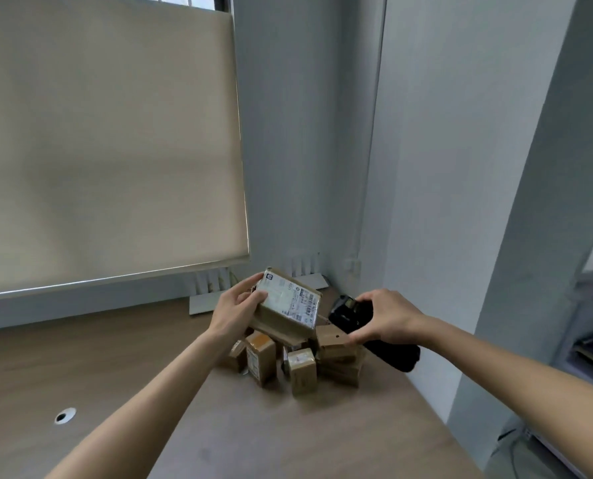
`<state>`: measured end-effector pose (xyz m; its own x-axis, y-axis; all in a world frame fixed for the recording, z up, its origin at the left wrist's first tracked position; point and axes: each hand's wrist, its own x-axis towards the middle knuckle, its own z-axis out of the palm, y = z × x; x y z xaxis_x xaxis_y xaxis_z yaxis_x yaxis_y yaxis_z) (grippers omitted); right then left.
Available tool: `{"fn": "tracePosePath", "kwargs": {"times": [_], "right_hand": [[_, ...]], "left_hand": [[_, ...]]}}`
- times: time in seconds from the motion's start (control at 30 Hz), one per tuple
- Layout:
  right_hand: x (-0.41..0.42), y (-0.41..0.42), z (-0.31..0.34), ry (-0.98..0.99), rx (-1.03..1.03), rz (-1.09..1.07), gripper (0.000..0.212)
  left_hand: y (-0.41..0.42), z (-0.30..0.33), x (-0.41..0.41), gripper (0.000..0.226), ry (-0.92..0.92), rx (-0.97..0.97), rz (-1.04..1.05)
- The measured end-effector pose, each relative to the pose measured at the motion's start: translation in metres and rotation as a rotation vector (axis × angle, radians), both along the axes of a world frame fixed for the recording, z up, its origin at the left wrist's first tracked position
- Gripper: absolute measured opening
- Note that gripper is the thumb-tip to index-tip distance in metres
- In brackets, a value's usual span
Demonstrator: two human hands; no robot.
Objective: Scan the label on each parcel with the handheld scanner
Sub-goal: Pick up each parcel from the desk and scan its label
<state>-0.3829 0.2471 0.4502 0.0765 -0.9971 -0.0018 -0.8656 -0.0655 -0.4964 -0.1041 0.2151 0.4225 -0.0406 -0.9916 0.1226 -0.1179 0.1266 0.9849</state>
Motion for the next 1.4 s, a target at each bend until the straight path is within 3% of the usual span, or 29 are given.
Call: {"fn": "tracePosePath", "kwargs": {"times": [0.17,0.37,1.2,1.4], "right_hand": [[-0.003,-0.001,0.002,0.330,0.051,-0.014,0.056],[0.001,-0.002,0.004,0.446,0.009,0.000,0.052],[0.041,0.006,0.006,0.537,-0.101,0.134,0.076],[0.093,0.017,0.005,0.322,-0.041,0.214,0.065]], "left_hand": [[-0.001,-0.002,0.015,0.042,-0.059,-0.006,0.058],[-0.003,-0.005,0.021,0.040,-0.097,0.001,0.096],[0.054,-0.016,0.053,0.041,-0.090,0.001,0.248],[0.088,-0.019,0.104,0.044,-0.033,0.017,0.366]]}}
